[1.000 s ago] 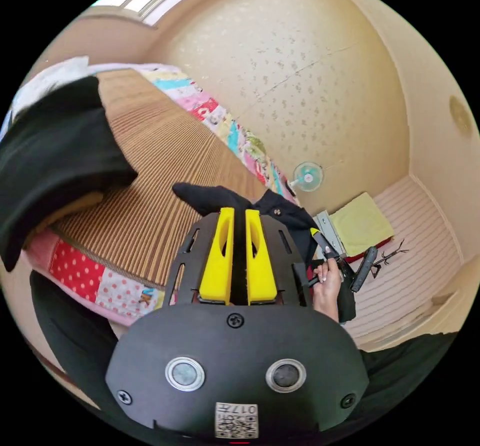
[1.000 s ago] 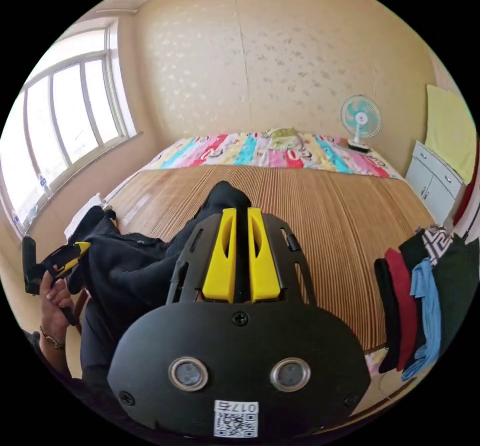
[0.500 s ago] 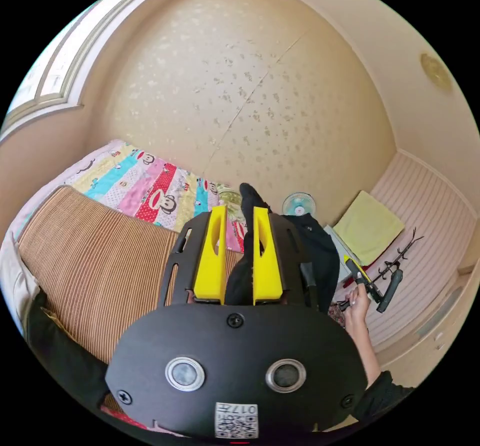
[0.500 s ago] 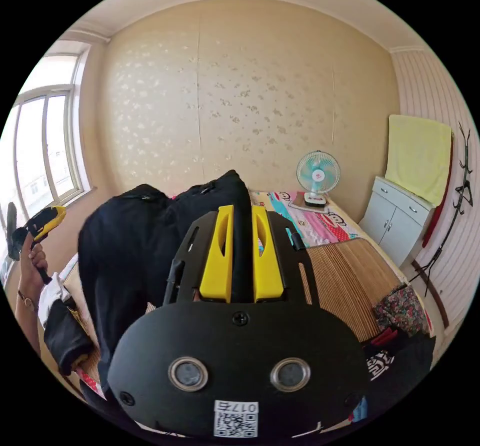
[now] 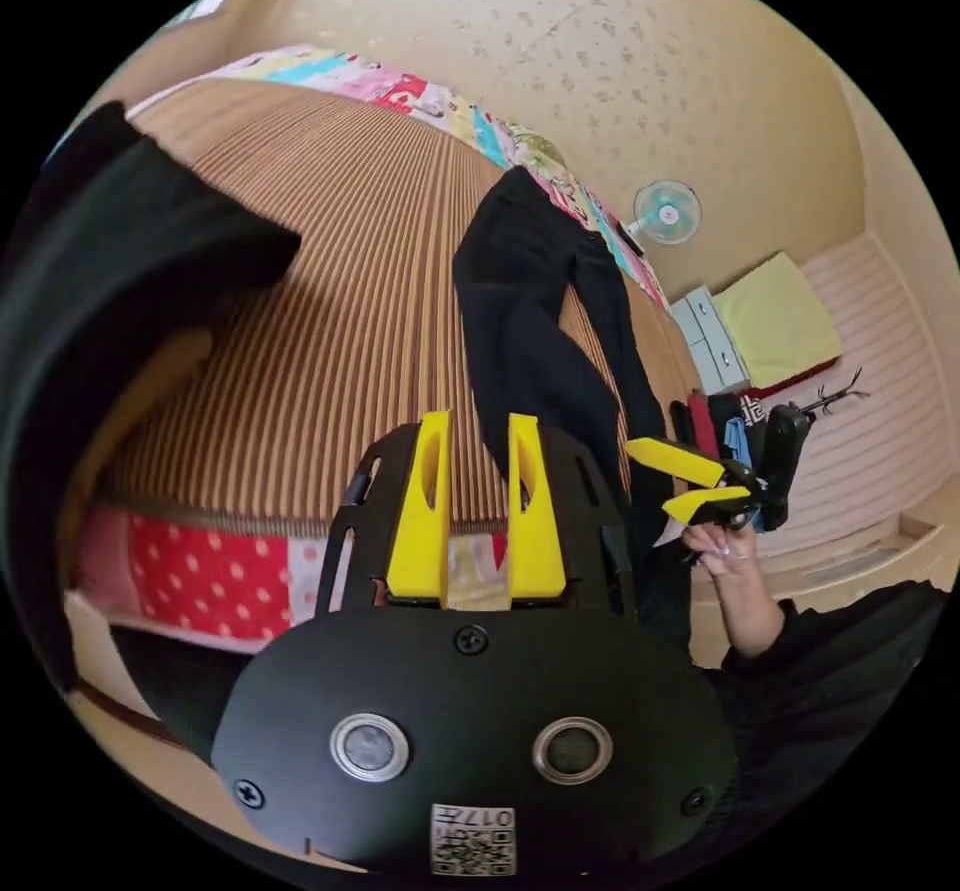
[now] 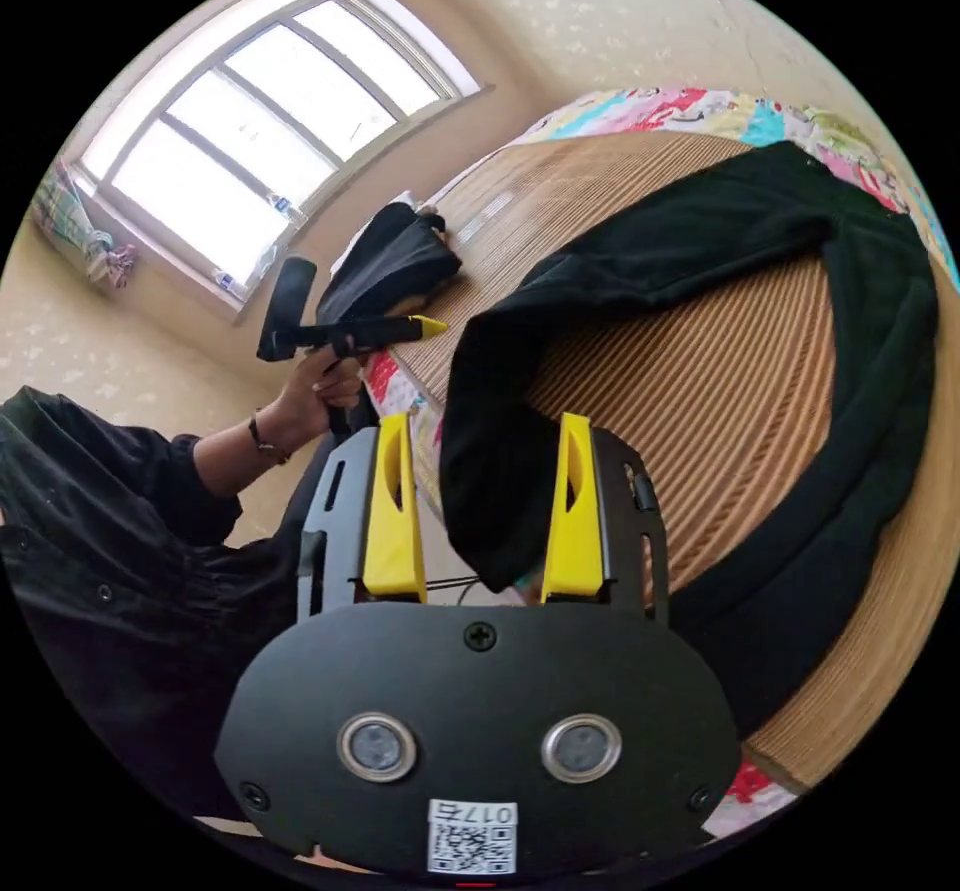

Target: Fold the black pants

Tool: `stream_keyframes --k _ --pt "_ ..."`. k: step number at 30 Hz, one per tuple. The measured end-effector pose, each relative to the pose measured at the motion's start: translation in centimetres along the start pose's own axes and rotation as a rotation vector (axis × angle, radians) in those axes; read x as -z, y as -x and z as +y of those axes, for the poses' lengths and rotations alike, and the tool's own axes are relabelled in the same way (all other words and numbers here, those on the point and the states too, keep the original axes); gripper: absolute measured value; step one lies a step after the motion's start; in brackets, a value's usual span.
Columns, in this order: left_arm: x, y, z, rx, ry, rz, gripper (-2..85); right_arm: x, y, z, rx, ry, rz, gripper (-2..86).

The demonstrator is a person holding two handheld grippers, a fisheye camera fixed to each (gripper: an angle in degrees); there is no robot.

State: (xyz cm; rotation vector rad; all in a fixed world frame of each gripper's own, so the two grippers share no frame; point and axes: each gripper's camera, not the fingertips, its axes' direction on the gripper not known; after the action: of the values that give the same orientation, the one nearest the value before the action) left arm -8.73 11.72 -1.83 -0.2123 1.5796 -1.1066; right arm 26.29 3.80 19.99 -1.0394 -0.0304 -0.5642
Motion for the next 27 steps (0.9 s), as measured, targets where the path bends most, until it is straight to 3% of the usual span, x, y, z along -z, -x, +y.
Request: stream_keyframes --k 2,5,8,10,11,13,16,19,22,27 --pt "0.1 0.6 3.9 0.077 -0.016 0.022 8.8 -2.9 0.4 0.8 -0.053 0.048 0.038 15.5" --pt "1.8 0.5 5.8 0.039 -0.024 0.031 8.3 -4.0 1.0 0.9 -0.088 0.124 0.199 7.1" --pt "6.3 0.9 3.6 -0.031 -0.041 -0.009 8.8 0.5 0.5 -0.4 -0.024 0.067 -0.223 3.4" --pt "11.4 1.9 2.0 -0.105 -0.18 0.181 10.1 4.6 -1.4 -0.5 -0.02 -0.043 -0.595 2.4" --pt "12.5 2.3 1.7 -0.103 -0.216 0.25 10.8 5.2 -1.7 -0.5 -0.014 -0.028 -0.63 2.4" --pt "15.6 3.6 0.9 -0.09 -0.334 0.452 12.5 6.3 -0.6 0.1 0.064 0.15 -0.487 3.2" --pt "15.4 3.4 0.5 -0.104 -0.323 0.409 13.5 4.4 -0.5 2.8 -0.012 0.343 -0.113 5.2" --pt "10.5 3.5 0.5 -0.022 -0.153 0.302 14.8 1.5 -3.2 6.4 -0.183 0.455 -0.153 5.4" --pt "5.2 3.8 1.8 0.046 -0.015 0.276 14.1 2.1 -4.5 9.0 -0.24 0.428 -0.264 5.0" --pt "0.2 3.2 3.3 -0.017 0.132 0.065 13.8 10.3 -6.3 10.6 -0.318 0.213 -0.027 7.4"
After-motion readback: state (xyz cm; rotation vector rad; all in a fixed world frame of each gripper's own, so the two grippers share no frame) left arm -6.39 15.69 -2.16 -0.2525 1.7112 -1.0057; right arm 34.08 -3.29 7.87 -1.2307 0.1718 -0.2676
